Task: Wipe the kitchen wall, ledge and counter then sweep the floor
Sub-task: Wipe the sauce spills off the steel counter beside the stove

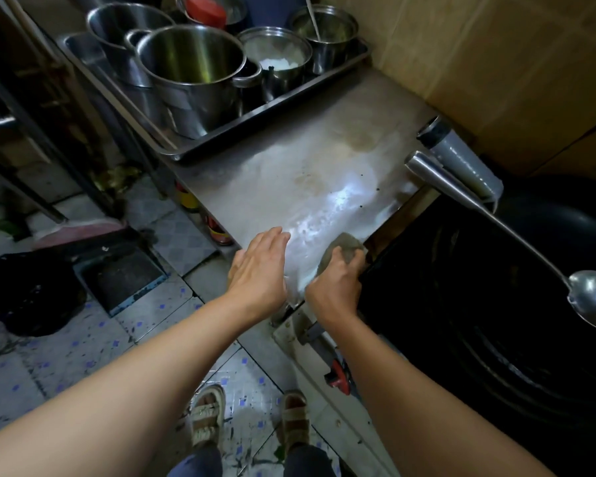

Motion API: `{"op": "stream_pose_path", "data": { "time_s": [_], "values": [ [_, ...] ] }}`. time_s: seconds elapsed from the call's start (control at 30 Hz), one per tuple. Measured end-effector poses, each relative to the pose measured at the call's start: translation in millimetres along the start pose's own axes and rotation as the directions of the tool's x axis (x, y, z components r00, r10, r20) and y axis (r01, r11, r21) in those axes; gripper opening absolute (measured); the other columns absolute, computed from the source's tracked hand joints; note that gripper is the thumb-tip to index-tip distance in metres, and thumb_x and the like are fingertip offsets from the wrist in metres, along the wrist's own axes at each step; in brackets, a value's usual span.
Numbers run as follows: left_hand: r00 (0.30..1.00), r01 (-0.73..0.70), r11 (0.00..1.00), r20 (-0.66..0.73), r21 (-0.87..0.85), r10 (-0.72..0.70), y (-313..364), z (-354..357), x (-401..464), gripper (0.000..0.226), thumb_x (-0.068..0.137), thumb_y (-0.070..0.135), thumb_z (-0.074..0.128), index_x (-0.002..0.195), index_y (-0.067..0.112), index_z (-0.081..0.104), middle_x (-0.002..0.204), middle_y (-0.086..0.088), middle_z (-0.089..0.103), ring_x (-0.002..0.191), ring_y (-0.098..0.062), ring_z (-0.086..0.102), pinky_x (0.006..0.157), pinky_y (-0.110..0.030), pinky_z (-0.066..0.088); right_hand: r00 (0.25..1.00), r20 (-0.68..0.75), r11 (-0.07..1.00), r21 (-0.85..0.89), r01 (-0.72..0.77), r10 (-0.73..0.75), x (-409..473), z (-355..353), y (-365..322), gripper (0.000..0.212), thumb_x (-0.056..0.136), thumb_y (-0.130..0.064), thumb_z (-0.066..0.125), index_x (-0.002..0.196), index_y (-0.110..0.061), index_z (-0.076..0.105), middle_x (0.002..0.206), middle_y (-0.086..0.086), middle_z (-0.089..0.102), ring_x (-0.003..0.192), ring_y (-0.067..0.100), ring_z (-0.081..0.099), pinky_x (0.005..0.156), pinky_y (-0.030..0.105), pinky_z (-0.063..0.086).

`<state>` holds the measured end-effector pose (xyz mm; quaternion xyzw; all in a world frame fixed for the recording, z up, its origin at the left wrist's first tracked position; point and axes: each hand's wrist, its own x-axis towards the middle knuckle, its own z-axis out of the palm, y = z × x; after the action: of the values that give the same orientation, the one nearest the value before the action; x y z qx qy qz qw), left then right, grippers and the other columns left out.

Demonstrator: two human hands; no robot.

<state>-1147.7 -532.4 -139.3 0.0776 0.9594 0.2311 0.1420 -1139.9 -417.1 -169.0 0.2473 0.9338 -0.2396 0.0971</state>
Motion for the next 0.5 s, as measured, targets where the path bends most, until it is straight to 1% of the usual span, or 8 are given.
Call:
{"op": "stream_pose_path", "data": {
  "time_s": [0.07,0.17,0.3,0.37,0.5],
  "values": [
    [1.0,-0.001,1.0,0.006,0.001,0.001,-6,-3,-7,0.07,0.089,0.007,0.051,0.148,0.019,0.015,0.158,0.002,0.009,0.145,-0.014,0.007,0.115,-0.039,0.015,0.999,0.003,0.996,0.082,-0.033,0.033,-20,6,-7,0.067,0.086,-0.009,0.056,0.146,-0.012,0.026,0.152,0.014,0.004,0.125,0.032,0.045,0.1,0.03,0.039],
    [1.0,-0.008,1.0,0.001,0.015,0.008,-15,-10,-14,0.069,0.089,0.008,0.05,0.148,0.018,0.016,0.157,0.001,0.01,0.144,-0.015,0.007,0.114,-0.039,0.015,0.997,0.052,0.991,0.123,-0.058,0.052,-43,13,-13,0.069,0.088,-0.012,0.056,0.147,-0.011,0.021,0.152,0.018,0.004,0.125,0.034,0.045,0.104,0.034,0.036],
    [1.0,-0.003,0.999,0.004,0.034,0.003,-25,-20,-22,0.07,0.089,0.007,0.052,0.148,0.018,0.017,0.157,0.002,0.011,0.144,-0.015,0.009,0.114,-0.039,0.016,0.994,0.082,0.982,0.167,-0.09,0.077,-61,15,-21,0.065,0.089,-0.011,0.057,0.145,-0.009,0.024,0.15,0.018,0.015,0.124,0.029,0.048,0.1,0.027,0.037],
    [1.0,-0.007,0.999,0.013,0.042,0.006,-29,-26,-26,0.069,0.089,0.008,0.052,0.148,0.017,0.018,0.157,0.001,0.011,0.144,-0.015,0.009,0.113,-0.039,0.017,0.991,0.097,0.979,0.173,-0.11,0.094,-67,12,-26,0.061,0.09,-0.013,0.056,0.143,-0.008,0.026,0.149,0.019,0.02,0.123,0.028,0.048,0.099,0.026,0.038],
    [1.0,-0.024,0.998,0.02,0.057,0.023,-36,-34,-34,0.066,0.09,0.009,0.052,0.147,0.016,0.02,0.156,0.001,0.012,0.144,-0.016,0.01,0.112,-0.04,0.019,0.983,0.12,0.981,0.123,-0.152,0.137,-82,16,-36,0.05,0.09,-0.012,0.054,0.136,-0.006,0.036,0.137,0.019,0.038,0.112,0.026,0.055,0.091,0.027,0.043]
  ]
}}
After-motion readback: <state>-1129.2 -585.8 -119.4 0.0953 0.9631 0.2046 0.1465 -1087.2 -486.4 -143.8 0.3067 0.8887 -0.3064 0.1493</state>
